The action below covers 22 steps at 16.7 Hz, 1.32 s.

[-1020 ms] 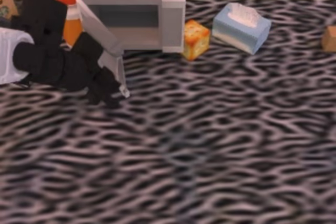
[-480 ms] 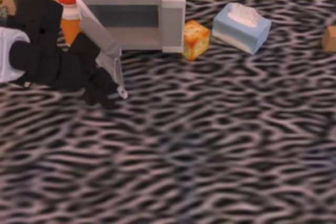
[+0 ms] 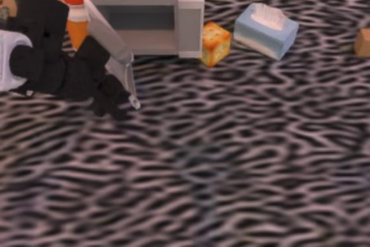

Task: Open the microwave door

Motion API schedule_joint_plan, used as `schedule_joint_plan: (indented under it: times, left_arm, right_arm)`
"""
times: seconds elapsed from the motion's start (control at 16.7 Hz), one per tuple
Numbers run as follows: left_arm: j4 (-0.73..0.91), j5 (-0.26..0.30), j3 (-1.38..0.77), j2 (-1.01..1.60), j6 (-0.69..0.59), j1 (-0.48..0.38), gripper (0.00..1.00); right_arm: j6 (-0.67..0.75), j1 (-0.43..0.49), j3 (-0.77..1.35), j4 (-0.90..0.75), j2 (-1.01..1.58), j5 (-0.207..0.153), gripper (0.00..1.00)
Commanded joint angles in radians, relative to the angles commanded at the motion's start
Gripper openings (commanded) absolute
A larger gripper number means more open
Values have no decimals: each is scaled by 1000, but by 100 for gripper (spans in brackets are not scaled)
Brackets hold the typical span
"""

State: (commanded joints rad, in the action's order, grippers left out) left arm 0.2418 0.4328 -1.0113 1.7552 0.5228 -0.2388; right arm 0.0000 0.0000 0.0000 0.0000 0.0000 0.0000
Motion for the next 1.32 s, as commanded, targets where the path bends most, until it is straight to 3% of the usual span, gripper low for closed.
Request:
schedule_joint_plan:
  times: [0.66,1.32]
  left_arm:
    - [0,0,0,0,0,0,0]
    - [54,58,-12,4,102,41,0]
  right_arm:
    - [0,0,0,0,0,0,100]
    - [0,0,0,0,0,0,100]
